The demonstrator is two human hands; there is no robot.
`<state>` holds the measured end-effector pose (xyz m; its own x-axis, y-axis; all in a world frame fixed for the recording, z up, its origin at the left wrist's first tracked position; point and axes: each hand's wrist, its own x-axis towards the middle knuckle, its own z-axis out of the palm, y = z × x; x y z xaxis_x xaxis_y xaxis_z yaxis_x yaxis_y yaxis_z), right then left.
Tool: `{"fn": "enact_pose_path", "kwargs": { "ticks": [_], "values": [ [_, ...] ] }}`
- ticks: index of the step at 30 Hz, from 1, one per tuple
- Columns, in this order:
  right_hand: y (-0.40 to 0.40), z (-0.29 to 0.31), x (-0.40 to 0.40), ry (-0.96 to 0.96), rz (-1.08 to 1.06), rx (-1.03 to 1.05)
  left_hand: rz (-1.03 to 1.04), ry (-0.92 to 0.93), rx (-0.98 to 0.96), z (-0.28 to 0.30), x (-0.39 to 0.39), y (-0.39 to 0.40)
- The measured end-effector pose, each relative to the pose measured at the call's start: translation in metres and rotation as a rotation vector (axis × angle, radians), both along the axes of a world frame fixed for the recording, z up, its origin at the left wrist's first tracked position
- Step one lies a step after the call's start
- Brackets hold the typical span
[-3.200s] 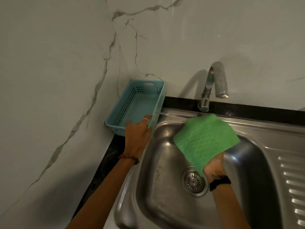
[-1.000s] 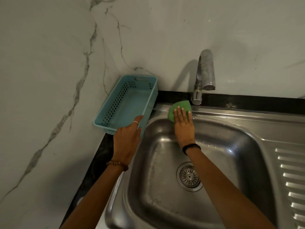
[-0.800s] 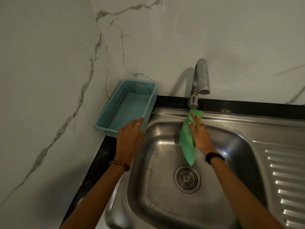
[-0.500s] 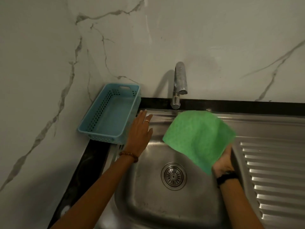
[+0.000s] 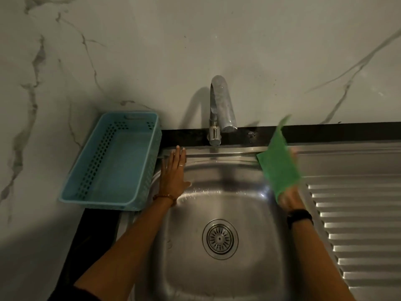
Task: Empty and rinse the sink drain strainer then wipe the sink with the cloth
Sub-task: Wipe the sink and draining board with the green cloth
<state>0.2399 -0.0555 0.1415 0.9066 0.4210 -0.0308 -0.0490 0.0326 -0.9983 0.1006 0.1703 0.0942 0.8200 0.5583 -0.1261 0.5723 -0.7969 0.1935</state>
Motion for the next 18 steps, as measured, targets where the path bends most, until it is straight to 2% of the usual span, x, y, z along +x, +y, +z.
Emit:
{"fn": "enact_pose_path", "kwargs": {
  "ticks": [1, 2, 4, 5, 7, 11, 13, 18],
  "values": [
    [0.009, -0.004, 0.004, -0.087, 0.065, -0.154, -0.01, -0.014, 0.014, -0.004, -0.003, 0.002],
    [0.019, -0.011, 0.006, -0.199, 0.122, -0.435, -0.022, -0.014, 0.044, -0.008, -0.005, 0.003],
    [0.04, -0.041, 0.008, -0.492, 0.072, -0.967, -0.044, -0.021, 0.084, -0.014, -0.006, 0.006],
    [0.049, -0.05, 0.001, -0.574, 0.027, -1.088, -0.039, -0.027, 0.092, -0.017, -0.006, 0.006],
    [0.066, -0.064, -0.017, -0.67, -0.056, -1.09, -0.032, -0.05, 0.106, -0.023, -0.006, 0.005],
    [0.107, -0.069, -0.04, -0.791, -0.086, -1.017, -0.057, -0.106, 0.079, -0.027, -0.007, 0.009],
    [0.123, -0.065, -0.054, -0.856, -0.015, -0.977, -0.044, -0.132, 0.083, -0.029, -0.007, 0.009],
    [0.152, -0.055, -0.073, -1.173, 0.252, -0.842, 0.051, -0.283, 0.032, -0.032, -0.004, 0.008]
  ]
}}
